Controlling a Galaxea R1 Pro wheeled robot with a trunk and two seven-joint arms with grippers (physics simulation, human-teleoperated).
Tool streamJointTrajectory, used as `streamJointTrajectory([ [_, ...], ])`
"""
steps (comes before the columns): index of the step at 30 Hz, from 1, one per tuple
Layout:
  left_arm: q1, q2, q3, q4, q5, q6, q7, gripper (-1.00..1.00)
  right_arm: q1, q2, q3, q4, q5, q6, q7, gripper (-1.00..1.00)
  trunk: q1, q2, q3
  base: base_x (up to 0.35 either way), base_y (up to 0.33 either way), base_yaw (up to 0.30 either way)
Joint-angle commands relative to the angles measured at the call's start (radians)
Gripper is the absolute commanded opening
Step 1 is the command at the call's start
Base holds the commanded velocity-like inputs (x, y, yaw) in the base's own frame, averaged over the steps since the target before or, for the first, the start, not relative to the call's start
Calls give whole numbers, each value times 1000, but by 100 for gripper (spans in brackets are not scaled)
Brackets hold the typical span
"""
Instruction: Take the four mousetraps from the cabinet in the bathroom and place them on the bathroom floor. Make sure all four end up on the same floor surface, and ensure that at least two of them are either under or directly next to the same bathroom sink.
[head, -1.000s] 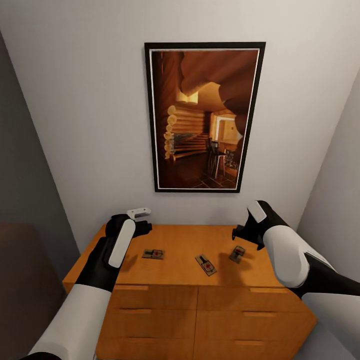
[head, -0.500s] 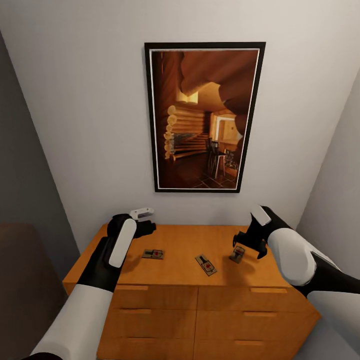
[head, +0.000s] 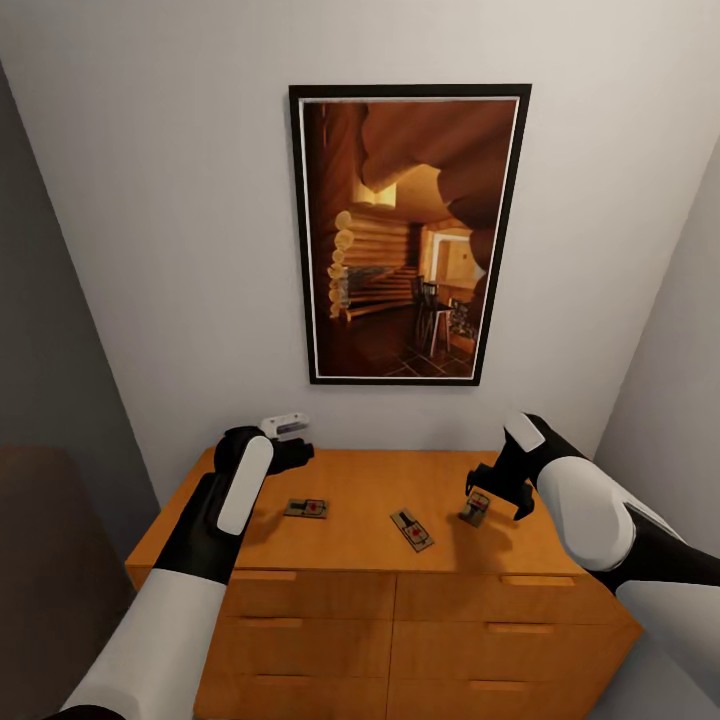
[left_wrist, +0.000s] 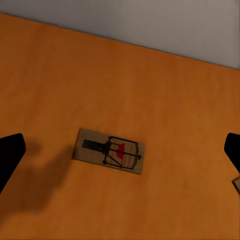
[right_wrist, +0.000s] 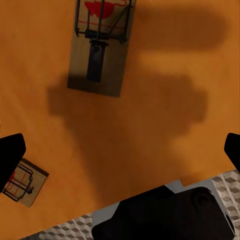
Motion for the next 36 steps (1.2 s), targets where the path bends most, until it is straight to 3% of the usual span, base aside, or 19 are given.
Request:
streamJointTrajectory([
  [1, -1, 0, -1, -1, 9, 2, 11, 100, -1, 0, -1, -2, -10, 2, -10, 100, 0, -2, -2, 0, 0, 0],
  [25, -1, 0, -25, -9, 13, 6, 2, 100, -1, -11, 7, -1, -4, -1, -12, 100, 0, -2, -2, 75, 28, 0],
  [36, -1, -1, -31, -6, 14, 3, 0, 100, -1, -5, 14, 44, 0, -2, -92, 100, 0, -2, -2, 0, 0, 0],
])
